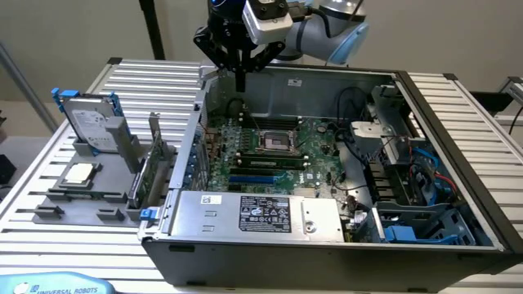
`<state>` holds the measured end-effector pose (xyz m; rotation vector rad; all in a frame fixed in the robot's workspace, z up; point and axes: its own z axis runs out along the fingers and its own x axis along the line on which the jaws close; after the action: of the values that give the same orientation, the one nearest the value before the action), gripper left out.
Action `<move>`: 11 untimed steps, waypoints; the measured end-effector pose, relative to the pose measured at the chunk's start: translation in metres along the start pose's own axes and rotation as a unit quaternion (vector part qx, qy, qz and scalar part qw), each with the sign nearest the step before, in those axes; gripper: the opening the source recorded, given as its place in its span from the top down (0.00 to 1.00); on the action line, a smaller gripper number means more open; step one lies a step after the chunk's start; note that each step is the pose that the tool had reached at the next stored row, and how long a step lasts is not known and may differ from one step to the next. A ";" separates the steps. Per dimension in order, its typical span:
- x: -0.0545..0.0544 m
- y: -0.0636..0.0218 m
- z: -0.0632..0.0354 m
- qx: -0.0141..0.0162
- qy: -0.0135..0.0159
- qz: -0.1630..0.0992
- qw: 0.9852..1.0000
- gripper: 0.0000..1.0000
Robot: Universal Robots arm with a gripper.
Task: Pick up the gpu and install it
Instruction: 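Reach for the gpu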
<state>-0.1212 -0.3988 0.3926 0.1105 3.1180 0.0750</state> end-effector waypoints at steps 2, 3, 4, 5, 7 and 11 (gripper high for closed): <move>0.002 -0.0003 -0.0002 0.000 0.000 0.000 1.000 0.86; 0.004 -0.0008 -0.0003 0.000 0.000 0.000 1.000 0.86; 0.007 -0.0016 -0.0003 0.000 0.000 0.000 1.000 0.86; 0.011 -0.0030 -0.0004 0.000 0.000 0.000 1.000 0.86; 0.019 -0.0068 -0.0007 0.000 0.000 0.000 1.000 0.86; 0.037 -0.0143 -0.0014 0.000 0.000 0.000 1.000 0.86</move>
<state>-0.1591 -0.4105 0.3926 0.1104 3.1179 0.0750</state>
